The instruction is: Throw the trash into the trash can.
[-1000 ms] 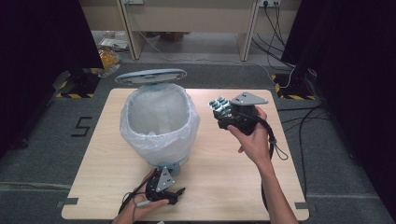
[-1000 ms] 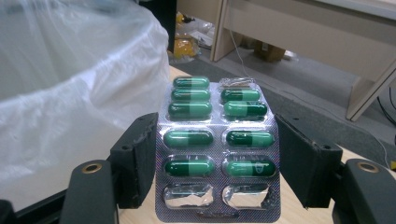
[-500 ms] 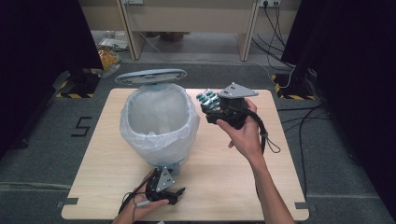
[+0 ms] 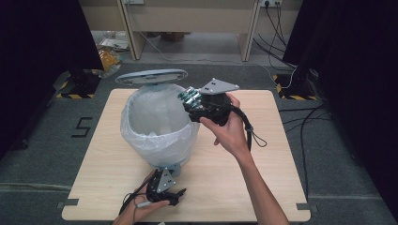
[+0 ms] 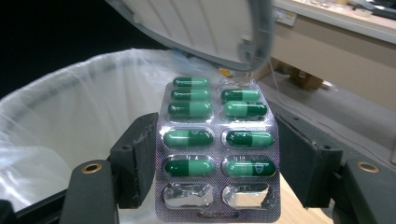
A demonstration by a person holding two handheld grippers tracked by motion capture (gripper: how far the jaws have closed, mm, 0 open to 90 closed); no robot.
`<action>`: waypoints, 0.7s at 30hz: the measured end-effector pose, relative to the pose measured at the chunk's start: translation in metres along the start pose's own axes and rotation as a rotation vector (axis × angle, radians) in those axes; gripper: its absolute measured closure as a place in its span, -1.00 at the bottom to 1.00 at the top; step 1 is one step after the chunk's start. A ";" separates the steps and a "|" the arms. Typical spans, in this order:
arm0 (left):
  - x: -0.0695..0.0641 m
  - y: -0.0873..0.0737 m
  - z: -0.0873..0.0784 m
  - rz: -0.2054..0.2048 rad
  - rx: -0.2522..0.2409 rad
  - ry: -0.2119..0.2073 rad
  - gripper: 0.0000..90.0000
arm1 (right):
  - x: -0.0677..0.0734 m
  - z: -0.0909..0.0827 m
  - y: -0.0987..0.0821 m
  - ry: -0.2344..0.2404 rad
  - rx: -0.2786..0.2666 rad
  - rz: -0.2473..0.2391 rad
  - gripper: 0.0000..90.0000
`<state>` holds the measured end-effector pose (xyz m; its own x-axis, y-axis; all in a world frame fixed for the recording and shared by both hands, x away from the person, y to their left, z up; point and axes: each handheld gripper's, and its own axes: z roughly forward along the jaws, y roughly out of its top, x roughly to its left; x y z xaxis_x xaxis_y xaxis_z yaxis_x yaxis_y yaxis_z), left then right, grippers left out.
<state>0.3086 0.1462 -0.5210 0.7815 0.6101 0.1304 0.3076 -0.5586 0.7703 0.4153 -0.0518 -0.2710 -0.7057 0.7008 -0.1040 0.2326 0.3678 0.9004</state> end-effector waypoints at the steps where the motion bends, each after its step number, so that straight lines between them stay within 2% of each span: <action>1: 0.000 0.000 0.000 0.000 0.000 0.000 -0.59 | 0.002 0.002 0.001 0.005 -0.002 -0.010 -0.24; 8: 0.000 0.000 0.000 0.002 0.000 0.000 -0.59 | 0.014 0.015 0.008 0.038 0.005 -0.010 -0.24; 14: 0.000 0.000 0.000 0.003 -0.002 0.000 -0.59 | 0.023 0.027 0.012 0.057 0.017 -0.029 -0.24; 21: 0.000 0.000 0.000 0.002 -0.002 -0.001 -0.59 | 0.029 0.035 0.013 0.069 0.025 -0.035 -0.24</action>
<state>0.3085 0.1464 -0.5213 0.7829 0.6081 0.1312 0.3046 -0.5587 0.7714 0.4214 -0.0055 -0.2769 -0.7577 0.6441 -0.1051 0.2232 0.4071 0.8857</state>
